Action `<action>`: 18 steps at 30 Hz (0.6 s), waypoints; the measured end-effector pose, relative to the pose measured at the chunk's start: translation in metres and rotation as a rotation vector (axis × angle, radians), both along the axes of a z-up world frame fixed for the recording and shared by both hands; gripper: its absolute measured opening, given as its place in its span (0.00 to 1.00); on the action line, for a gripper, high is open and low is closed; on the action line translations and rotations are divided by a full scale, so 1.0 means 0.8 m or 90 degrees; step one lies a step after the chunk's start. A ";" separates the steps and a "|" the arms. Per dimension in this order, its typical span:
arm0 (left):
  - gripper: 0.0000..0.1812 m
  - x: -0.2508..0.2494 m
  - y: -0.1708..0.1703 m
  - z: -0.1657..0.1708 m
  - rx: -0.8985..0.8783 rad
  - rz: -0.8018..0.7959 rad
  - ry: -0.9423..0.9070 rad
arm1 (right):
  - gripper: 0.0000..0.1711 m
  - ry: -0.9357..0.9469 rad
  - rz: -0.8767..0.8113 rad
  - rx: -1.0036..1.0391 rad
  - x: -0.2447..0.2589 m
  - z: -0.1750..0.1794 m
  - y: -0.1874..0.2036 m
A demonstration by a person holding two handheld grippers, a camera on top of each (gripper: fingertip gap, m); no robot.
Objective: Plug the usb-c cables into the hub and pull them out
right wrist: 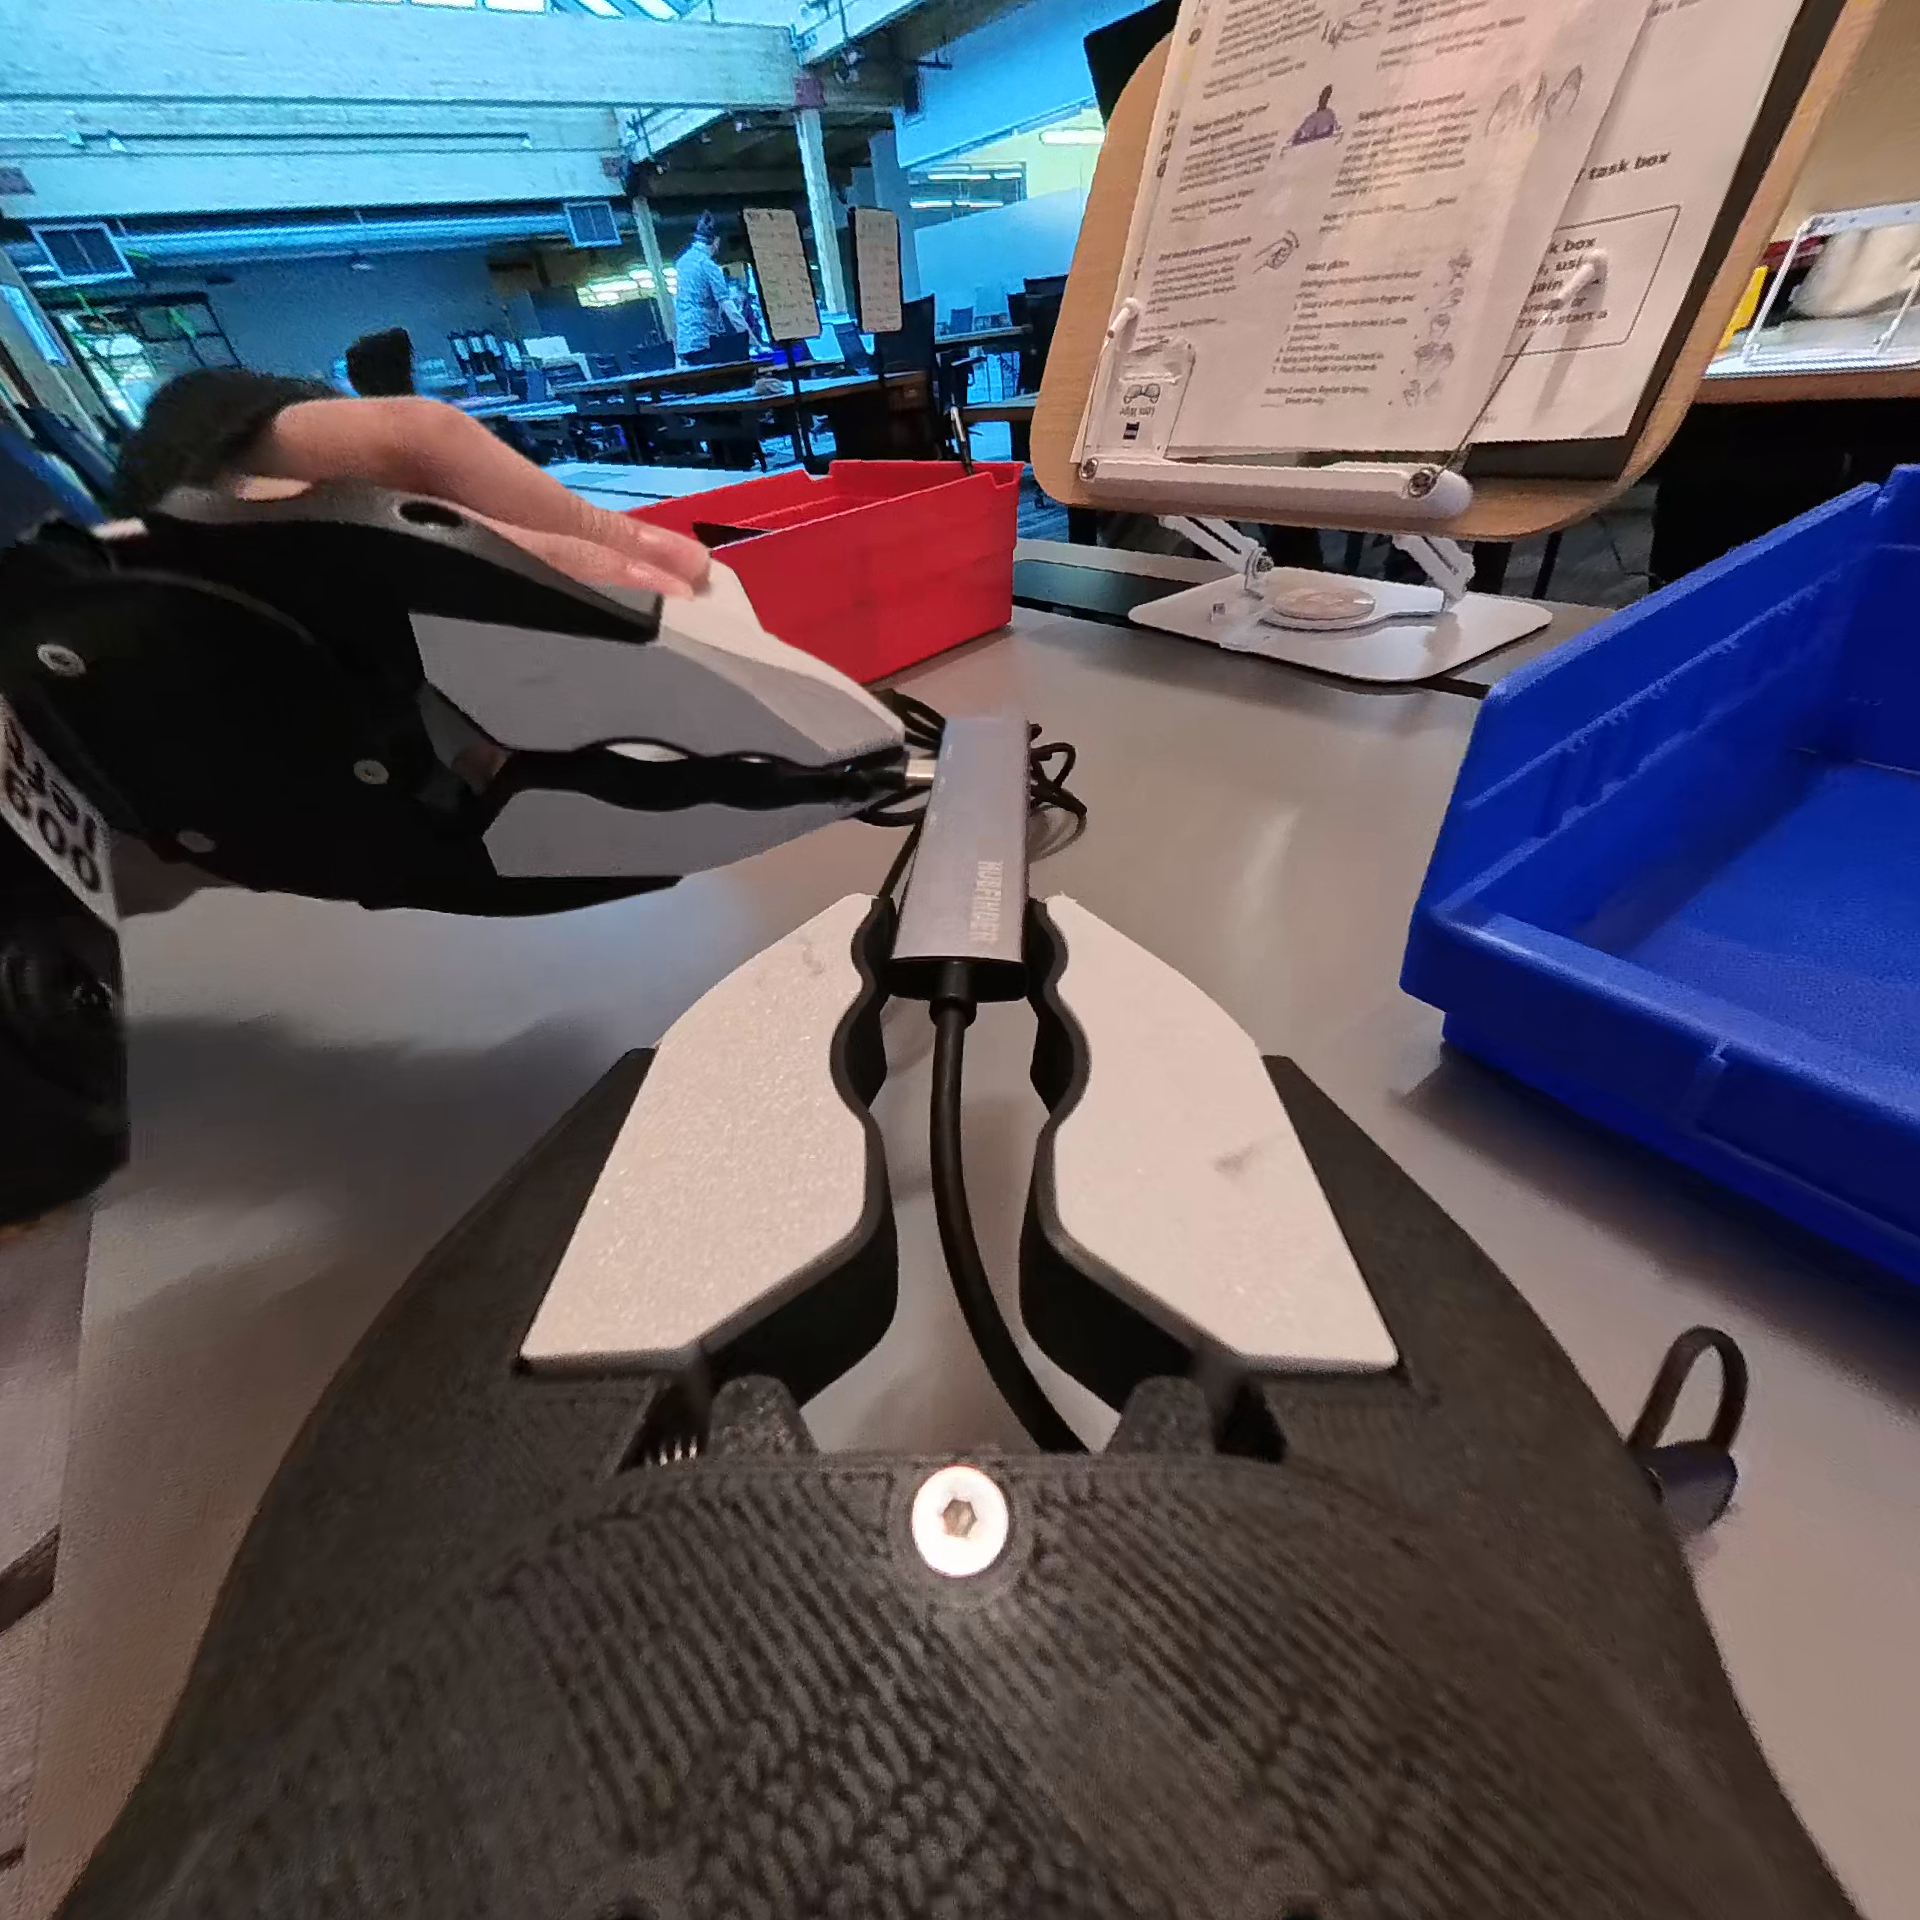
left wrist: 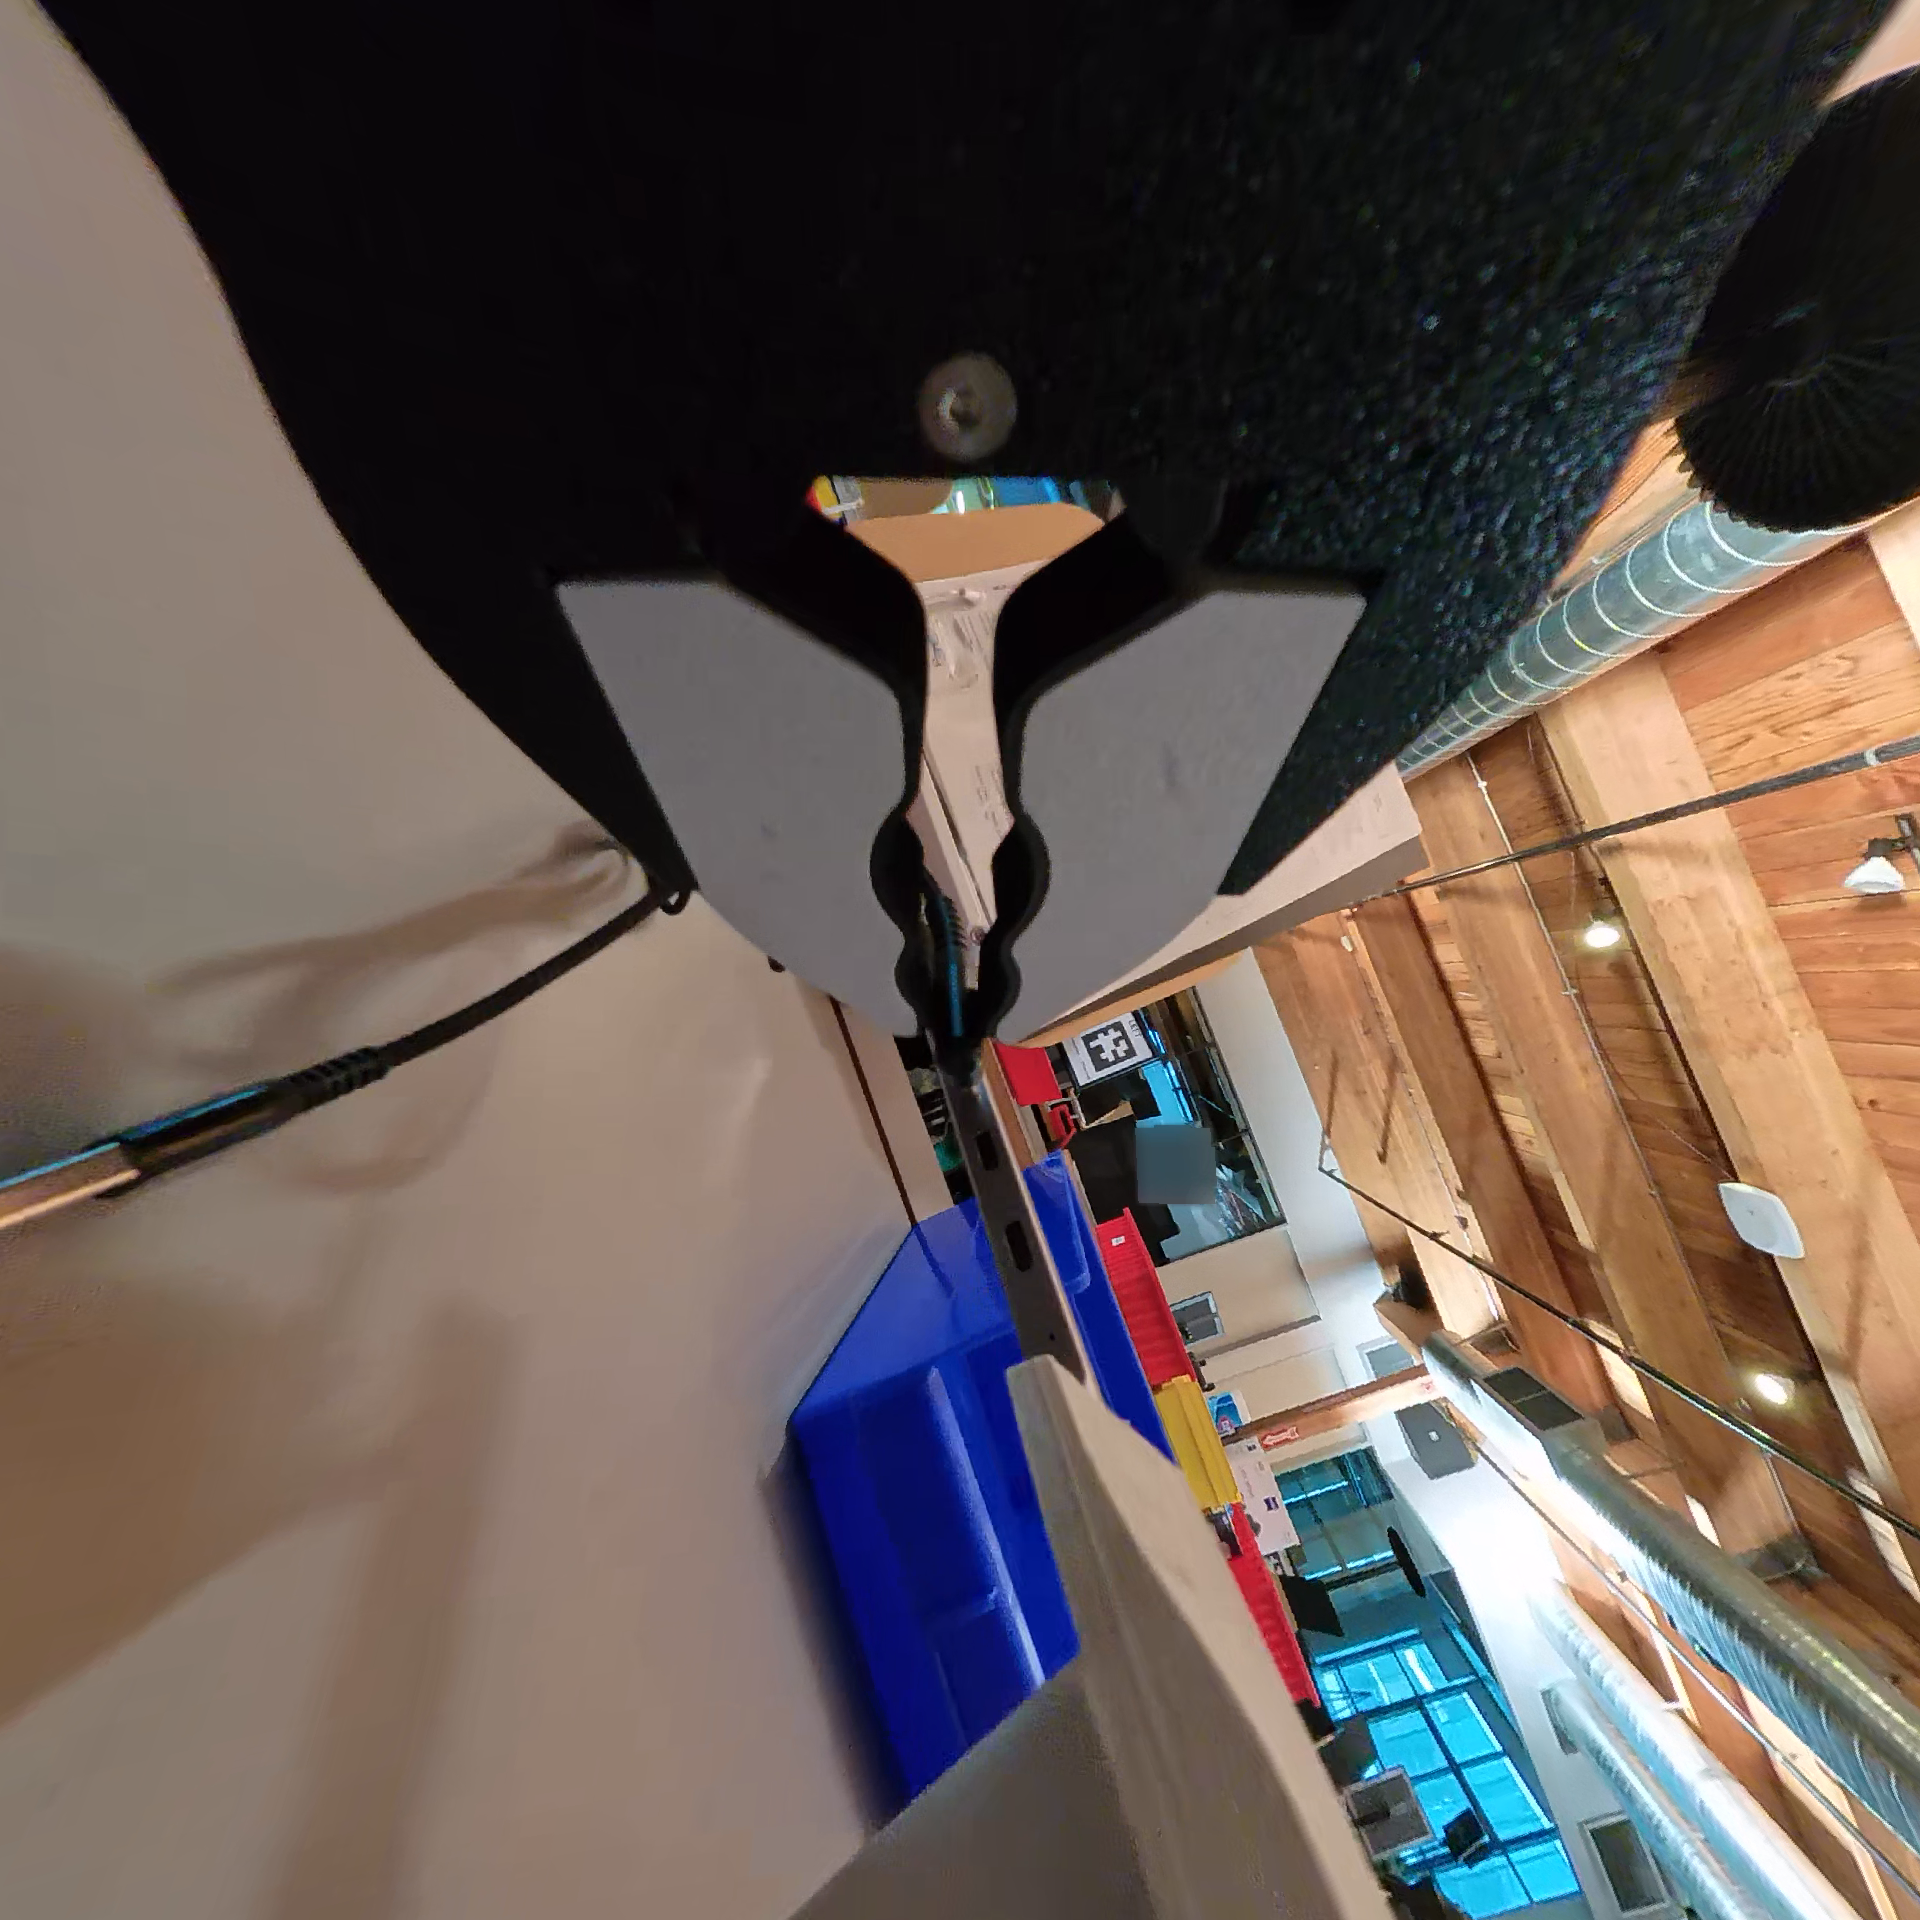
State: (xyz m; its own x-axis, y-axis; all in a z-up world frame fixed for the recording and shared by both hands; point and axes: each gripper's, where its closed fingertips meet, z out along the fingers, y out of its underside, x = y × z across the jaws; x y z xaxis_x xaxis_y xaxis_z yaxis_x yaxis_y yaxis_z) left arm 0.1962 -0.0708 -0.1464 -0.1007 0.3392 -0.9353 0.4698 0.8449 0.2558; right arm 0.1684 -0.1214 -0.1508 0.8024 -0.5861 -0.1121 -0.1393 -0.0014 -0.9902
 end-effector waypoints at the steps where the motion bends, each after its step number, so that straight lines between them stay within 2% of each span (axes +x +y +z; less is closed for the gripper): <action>1: 0.04 0.000 0.000 -0.001 -0.004 0.000 0.000 | 0.14 0.002 0.000 0.001 0.000 0.000 0.000; 7: 0.03 -0.001 -0.001 0.004 -0.090 0.016 0.073 | 0.14 -0.003 0.007 0.020 -0.002 0.004 -0.003; 18: 0.03 0.004 -0.002 0.006 -0.129 0.037 0.095 | 0.14 0.000 -0.004 0.058 0.001 0.011 -0.004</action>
State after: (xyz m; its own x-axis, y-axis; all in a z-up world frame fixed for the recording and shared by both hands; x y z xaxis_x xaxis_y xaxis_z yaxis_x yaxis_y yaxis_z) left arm 0.1993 -0.0727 -0.1415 -0.2571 0.1362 -0.9567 0.4387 0.8986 0.0101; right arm 0.1692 -0.1248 -0.1422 0.7987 -0.5787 -0.1651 -0.1384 0.0904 -0.9863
